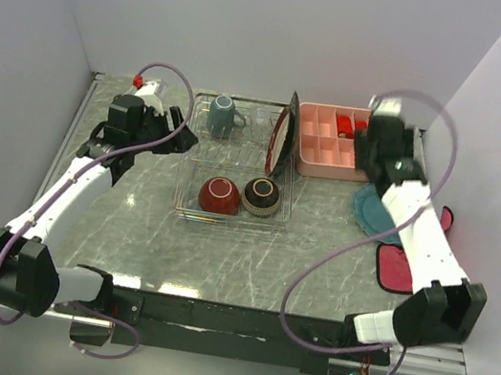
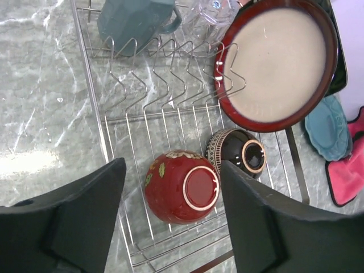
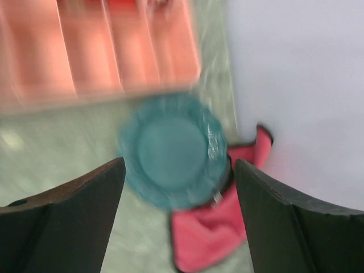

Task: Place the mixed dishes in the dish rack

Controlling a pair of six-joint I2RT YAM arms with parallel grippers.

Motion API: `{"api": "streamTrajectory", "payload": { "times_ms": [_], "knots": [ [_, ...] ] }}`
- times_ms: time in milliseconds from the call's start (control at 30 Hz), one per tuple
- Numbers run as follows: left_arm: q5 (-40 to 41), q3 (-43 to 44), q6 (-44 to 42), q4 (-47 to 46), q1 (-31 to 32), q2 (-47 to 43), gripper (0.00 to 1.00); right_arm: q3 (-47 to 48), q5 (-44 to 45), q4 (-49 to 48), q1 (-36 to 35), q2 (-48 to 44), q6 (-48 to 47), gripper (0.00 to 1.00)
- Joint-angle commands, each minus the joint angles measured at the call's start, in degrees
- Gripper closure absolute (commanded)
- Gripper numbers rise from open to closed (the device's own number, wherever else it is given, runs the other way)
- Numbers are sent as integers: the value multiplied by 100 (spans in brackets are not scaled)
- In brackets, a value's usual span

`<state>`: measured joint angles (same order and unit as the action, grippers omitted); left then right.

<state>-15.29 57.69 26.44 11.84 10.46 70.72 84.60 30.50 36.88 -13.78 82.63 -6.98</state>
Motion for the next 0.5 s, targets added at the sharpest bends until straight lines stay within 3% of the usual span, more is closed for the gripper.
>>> {"api": "streamTrajectory", "payload": {
  "times_ms": [0,133,467],
  "knots": [
    [-159,234,-367,47,-9,-155,25,-2190,-467,-918,-20,-677,-2127,14],
    [87,348,-665,336,-9,-155,21,-3640,-492,-1885,103,-1082,-2702,14],
    [421,629,-1053,601,-18,240,21,-4697,-440,-3273,113,-776,-3028,20]
  ]
}}
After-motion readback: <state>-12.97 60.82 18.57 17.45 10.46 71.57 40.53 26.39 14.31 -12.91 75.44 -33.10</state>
